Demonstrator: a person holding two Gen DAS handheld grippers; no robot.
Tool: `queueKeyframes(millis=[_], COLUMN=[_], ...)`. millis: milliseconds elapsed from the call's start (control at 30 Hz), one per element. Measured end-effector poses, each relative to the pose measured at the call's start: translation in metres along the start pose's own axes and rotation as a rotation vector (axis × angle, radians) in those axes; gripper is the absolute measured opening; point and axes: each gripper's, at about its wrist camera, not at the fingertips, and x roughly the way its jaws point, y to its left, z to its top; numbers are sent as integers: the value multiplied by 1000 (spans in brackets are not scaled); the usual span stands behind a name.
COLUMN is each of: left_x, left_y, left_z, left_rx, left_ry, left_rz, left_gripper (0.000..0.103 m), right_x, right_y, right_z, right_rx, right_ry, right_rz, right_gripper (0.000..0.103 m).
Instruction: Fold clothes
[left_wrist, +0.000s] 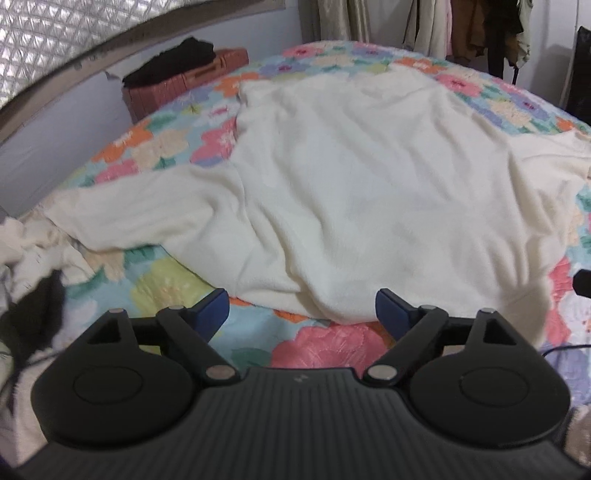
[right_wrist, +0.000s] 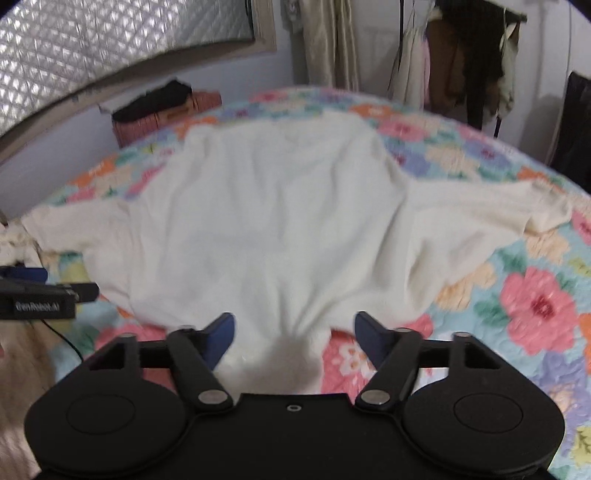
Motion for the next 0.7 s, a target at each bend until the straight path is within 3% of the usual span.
queueKeyframes(millis=[133,233,433,700], left_x=[-30,-41,-43,-33], left_y=[-1,-4,-13,-19], left_z=[6,7,3,1], left_rx=[8,20,22,28], left_ry=[-55,-41,-2,24], left_rz=[-17,-61,-125,-112], left_gripper=[100,101,101,102], right_x=[-19,-26,-33,-29], right_y=[12,24,41,57], right_z=[11,14,12,8], right_rx=[1,-17,-23,-29], right_ry=[-16,-12,-6,3], right_rz=[-15,-33,-66,-109], right_gripper=[81,85,85,86])
